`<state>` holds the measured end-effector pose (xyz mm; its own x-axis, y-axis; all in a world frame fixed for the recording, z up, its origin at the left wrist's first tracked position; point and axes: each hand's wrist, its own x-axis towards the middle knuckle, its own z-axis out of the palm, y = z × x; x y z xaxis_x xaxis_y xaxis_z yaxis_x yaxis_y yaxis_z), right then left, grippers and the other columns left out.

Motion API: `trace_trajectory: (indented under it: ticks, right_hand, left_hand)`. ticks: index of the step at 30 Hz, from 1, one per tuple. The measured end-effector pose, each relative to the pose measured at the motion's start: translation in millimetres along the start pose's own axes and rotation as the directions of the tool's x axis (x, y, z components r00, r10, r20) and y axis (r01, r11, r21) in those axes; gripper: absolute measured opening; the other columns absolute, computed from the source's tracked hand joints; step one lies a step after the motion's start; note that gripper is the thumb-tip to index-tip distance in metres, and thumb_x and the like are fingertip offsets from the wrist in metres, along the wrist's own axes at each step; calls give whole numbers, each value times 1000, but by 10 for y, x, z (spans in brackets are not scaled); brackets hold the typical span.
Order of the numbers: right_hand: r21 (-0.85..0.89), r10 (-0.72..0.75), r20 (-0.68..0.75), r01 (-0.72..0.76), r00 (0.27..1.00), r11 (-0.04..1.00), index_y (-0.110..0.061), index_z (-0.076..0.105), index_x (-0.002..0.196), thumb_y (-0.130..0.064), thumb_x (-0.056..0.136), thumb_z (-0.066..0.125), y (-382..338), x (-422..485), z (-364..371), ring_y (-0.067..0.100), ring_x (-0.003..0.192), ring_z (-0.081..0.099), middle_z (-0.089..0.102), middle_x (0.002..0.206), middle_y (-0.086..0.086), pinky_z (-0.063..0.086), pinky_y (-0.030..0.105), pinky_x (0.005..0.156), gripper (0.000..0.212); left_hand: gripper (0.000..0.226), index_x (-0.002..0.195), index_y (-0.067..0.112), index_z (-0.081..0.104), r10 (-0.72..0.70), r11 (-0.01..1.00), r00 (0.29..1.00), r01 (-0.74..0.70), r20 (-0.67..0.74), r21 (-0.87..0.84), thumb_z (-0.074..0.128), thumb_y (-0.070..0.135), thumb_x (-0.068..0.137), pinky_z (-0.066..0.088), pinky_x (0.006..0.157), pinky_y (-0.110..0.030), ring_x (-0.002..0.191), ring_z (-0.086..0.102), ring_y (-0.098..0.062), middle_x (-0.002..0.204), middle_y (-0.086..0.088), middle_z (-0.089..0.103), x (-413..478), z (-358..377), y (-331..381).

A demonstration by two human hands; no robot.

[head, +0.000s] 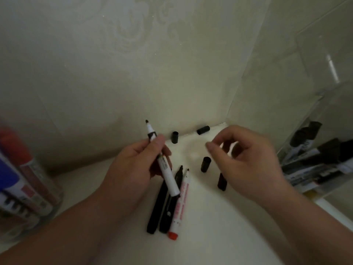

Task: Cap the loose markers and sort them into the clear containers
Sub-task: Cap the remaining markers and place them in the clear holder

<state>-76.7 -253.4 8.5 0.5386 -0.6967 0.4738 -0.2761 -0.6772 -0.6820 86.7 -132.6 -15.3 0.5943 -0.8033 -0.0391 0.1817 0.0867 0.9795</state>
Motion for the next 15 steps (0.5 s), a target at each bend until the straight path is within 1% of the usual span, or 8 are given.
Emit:
trace_trajectory:
  ticks: [1,2,4,6,9,12,14,15]
  right_hand:
    - [-50,62,1,-62,998,997,-29,66,76,-23,84,76,51,48,-48,2,58,54,61,74,-14,34,12,54,14]
    - [-87,121,54,-116,991,989,-31,67,79,-24,84,75,101,75,-71,-2,59,54,62,80,-16,33,12,56,12]
    - [-147,212,199,-185,957,972,-35,68,88,-30,84,75,162,75,-45,-4,55,53,63,91,-16,34,10,54,10]
    - [-229,246,278,-185,929,956,-38,68,95,-35,82,76,210,43,39,-8,58,53,62,95,-15,35,9,55,16]
    - [-258,236,330,-153,914,954,-36,71,101,-33,86,73,245,33,119,-11,60,55,65,95,-15,35,8,58,16]
    - [-105,236,273,-215,933,971,-33,73,107,-25,90,72,261,43,111,6,52,59,69,88,-17,45,12,52,18]
    - [50,212,203,-226,956,973,-36,70,109,-20,91,70,244,38,100,17,60,62,68,86,-16,52,18,55,24]
    - [149,191,187,-220,964,964,-37,67,111,-16,92,69,222,32,103,21,66,65,69,87,-11,56,27,59,29]
  left_hand:
    - [32,65,16,72,-36,995,999,36,4,-95,61,44,78,49,62,-33,61,54,-17,63,-5,57,16,-6,5]
    - [32,69,14,73,-69,984,997,71,18,-162,61,42,79,50,58,-33,59,52,-18,64,-6,55,26,-8,4]
    - [35,84,7,73,-115,970,992,125,60,-211,60,40,84,46,48,-31,54,49,-20,67,-8,51,12,-1,-7]
    - [35,98,7,71,-127,971,987,143,95,-192,58,38,88,41,44,-29,50,46,-19,68,-8,50,-14,5,-23]
    - [31,108,19,73,-105,987,984,121,143,-108,58,37,89,41,43,-28,49,46,-18,67,-6,53,-42,12,-38]
    - [29,111,26,74,-74,989,977,98,201,-112,58,37,90,43,45,-29,50,45,-17,67,-5,53,-48,14,-69]
    - [30,114,27,73,-79,983,971,114,226,-147,57,37,90,43,45,-29,50,44,-19,68,-7,52,-60,16,-79]
    - [31,116,28,72,-81,980,967,121,241,-158,57,36,90,43,45,-28,49,43,-21,68,-8,52,-69,19,-80]
